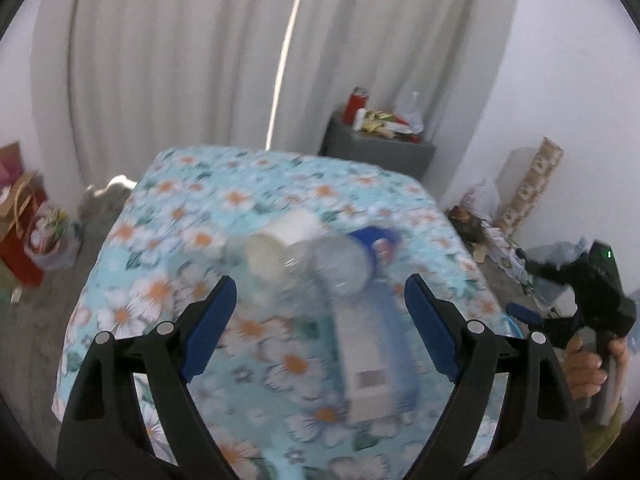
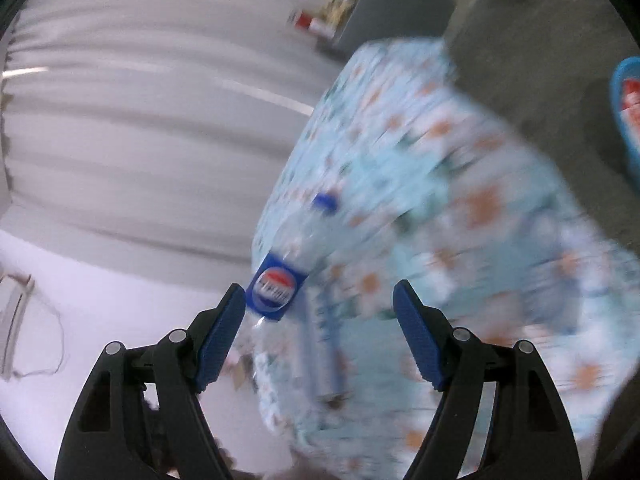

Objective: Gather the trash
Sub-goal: 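Move both tools back to the bed near the Pepsi bottle, then close the right tool on the Pepsi bottle and lift it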

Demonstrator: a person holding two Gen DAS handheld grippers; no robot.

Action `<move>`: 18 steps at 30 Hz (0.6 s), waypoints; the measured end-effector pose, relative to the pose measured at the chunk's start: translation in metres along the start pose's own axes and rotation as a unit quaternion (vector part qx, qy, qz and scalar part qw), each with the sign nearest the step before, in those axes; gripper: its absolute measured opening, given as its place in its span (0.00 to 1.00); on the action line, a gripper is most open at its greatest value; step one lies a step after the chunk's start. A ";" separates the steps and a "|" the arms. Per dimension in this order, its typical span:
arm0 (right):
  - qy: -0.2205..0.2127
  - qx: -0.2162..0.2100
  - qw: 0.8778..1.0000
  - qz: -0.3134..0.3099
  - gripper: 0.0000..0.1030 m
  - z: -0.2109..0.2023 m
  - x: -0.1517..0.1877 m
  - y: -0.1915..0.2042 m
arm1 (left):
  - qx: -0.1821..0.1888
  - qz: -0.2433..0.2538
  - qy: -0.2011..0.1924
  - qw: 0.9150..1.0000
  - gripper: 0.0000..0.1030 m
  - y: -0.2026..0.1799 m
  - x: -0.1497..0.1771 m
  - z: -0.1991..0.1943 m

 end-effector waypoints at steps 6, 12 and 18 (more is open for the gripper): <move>0.071 -0.022 0.996 0.039 0.72 0.079 0.010 0.022 | -0.008 -0.020 0.025 0.999 0.79 0.030 0.020 0.014; 0.105 -0.029 0.985 0.132 0.72 0.144 0.001 0.001 | 0.012 -0.035 0.049 0.998 0.79 0.045 0.037 0.029; 0.109 -0.046 0.980 0.159 0.72 0.164 -0.007 -0.005 | 0.027 -0.041 0.052 0.997 0.79 0.048 0.044 0.036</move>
Point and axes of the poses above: each gripper's, at about its wrist camera, not at the fingertips, and z roughly the way its jaws point, y to its left, x to its underside, the point moved 7 cm from there along z, roughly the way its jaws point, and after that the axes turned 5 degrees about -y, right-handed, at the moved point
